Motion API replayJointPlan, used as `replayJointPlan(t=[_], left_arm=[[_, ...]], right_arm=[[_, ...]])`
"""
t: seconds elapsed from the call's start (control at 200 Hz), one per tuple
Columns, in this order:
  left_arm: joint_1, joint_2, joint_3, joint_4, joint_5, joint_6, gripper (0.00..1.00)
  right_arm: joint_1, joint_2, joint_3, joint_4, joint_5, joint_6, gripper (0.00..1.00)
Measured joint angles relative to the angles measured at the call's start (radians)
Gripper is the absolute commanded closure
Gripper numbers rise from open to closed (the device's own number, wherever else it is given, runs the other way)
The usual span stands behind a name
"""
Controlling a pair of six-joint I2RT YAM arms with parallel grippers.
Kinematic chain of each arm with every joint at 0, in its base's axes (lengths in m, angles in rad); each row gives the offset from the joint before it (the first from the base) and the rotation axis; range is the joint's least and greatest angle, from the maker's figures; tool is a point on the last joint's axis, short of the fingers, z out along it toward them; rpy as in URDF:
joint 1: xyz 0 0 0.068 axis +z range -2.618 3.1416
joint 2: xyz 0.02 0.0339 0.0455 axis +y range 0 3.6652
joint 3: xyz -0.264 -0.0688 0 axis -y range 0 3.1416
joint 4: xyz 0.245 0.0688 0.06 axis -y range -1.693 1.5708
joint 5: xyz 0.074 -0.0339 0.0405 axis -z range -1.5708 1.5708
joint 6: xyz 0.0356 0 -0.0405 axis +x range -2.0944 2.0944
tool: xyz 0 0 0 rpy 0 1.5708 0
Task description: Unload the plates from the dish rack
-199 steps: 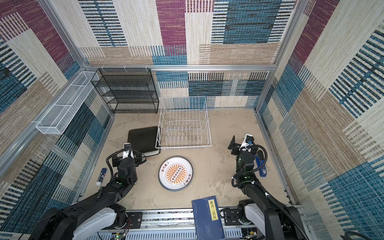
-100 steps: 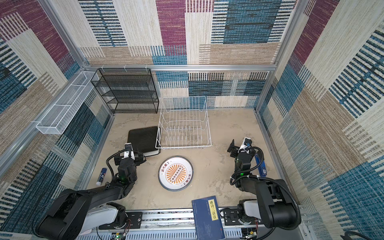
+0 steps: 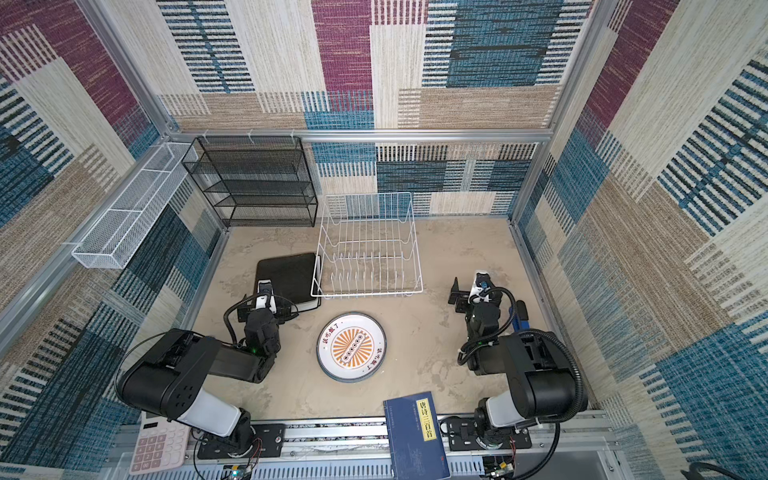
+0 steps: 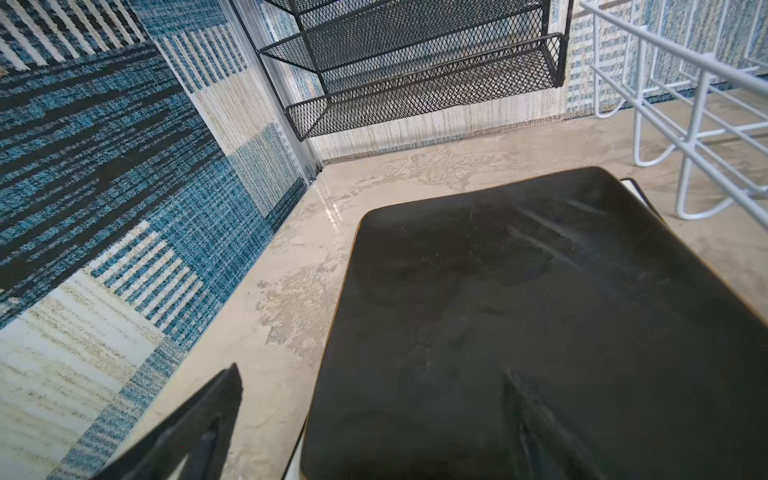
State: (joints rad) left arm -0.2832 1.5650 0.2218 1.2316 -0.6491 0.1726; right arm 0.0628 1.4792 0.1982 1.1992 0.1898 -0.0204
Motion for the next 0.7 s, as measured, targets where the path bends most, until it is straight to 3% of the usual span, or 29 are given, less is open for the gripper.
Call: replayJointPlan(t=[0.21, 0.701], left_arm=[[0.031, -0.008, -0.017, 0.054, 0.034, 0.003, 0.01], [0.164, -0.065, 0.050, -0.143, 0.253, -0.097, 0.01]], right_arm=[[-0.031, 0.042, -0.005, 0.056, -0.063, -0.007, 0.01], [-0.041, 0.058, -0.005, 0.076, -0.110, -0.006, 0.01]])
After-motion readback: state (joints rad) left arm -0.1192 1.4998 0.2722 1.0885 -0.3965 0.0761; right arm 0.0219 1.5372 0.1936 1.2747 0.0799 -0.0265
